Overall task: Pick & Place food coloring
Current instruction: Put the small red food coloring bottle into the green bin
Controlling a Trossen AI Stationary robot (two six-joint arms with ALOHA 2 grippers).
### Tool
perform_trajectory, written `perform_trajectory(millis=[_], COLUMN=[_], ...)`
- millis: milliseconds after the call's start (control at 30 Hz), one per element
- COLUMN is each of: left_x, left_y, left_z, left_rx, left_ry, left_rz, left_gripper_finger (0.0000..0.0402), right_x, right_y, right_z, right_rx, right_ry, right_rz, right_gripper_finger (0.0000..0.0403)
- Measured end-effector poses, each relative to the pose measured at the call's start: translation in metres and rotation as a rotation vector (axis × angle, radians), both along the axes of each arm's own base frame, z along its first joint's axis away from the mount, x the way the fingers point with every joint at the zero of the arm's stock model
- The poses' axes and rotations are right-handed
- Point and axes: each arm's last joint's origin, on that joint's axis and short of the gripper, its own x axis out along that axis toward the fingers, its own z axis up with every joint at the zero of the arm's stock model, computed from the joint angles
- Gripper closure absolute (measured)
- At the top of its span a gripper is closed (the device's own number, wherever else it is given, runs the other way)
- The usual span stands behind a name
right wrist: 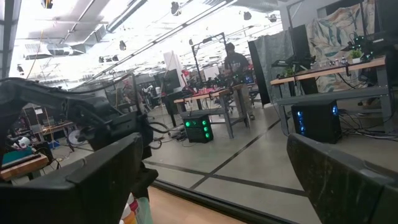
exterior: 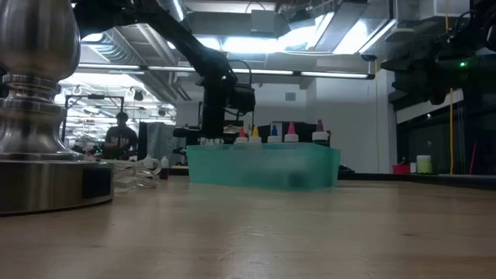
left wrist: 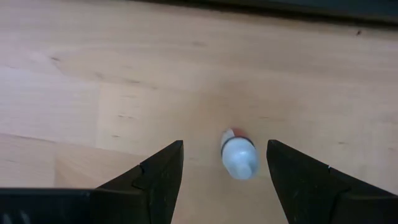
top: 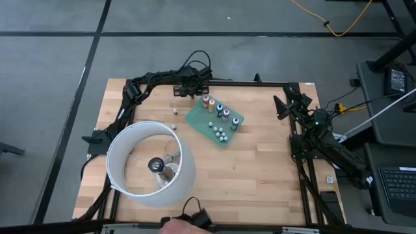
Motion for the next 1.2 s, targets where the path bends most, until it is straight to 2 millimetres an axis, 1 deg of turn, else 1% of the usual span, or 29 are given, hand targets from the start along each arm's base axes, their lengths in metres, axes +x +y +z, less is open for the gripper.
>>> perform_trajectory(millis=[200,300,400,633,767,867,1033,1200], left_x=[-0.0001,0.0003,0.0006,0.0007,0.001,0.001,0.001,0.0013], left_y=[0.0001,-0.0004,-0.0007,-0.0007,-0.0005,-0.0005,-0.0005,-0.0005], left_z=[0.0003,0.0003,0.0002,0.0002,0.0005,0.0007,0.0007,0.0019], left_rx=[0.011,-0.007,-0.016,-0.017,-0.019,-0.019,-0.02,-0.018], left_ry=[0.01,0.001,-0.001,0.009,0.01,0.01,0.01,0.014], left_rz=[-0.009,-0.029,-0.048,-0.09,-0.121,-0.124,-0.126,-0.151], left_gripper_finger=[0.0179,0.0189,0.0219,0.0308,0.034,0.0346,0.0335,0.0339], right_x=[0.0,0.0,0.0,0.0,0.0,0.0,0.0,0.0], right_y=[0.0,0.0,0.0,0.0,0.0,0.0,0.0,0.0], right_z=[0.0,0.0,-0.0001,0.0,0.0,0.0,0.0,-0.0001], right_rx=[0.0,0.0,0.0,0.0,0.0,0.0,0.0,0.0], right_ry=[0.0,0.0,0.0,0.0,0.0,0.0,0.0,0.0], right_rz=[0.0,0.0,0.0,0.0,0.0,0.0,0.0,0.0], right_gripper_finger=[0.0004,0.0004,0.0004,0.0004,0.0004,0.0004,0.0004,0.0004])
